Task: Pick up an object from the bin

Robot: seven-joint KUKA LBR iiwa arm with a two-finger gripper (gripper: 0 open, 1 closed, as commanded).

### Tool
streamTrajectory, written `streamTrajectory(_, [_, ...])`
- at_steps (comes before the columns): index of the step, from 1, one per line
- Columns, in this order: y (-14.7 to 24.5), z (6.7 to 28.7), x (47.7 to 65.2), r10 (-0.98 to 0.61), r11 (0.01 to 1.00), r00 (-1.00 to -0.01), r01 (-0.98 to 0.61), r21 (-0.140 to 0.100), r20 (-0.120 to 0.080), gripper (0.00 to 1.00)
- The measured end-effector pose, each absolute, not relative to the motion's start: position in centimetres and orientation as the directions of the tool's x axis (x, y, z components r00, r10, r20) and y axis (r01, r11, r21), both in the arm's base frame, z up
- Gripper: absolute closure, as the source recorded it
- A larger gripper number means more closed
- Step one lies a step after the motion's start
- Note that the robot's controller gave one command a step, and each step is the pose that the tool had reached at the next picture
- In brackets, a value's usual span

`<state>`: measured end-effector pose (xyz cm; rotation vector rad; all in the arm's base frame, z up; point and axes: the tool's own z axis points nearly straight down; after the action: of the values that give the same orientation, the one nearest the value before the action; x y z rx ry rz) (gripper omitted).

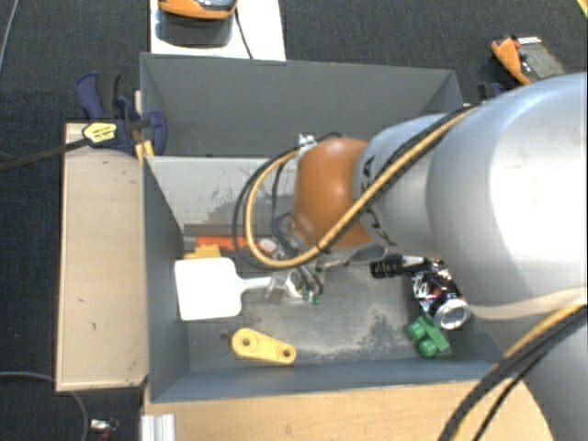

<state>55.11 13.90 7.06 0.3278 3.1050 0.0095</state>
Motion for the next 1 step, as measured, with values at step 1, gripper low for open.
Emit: streamTrajectory(1, [17.69,8.25,56.38,0.025,1.000,-0.999,0.025,0.004,-0.021,1.00])
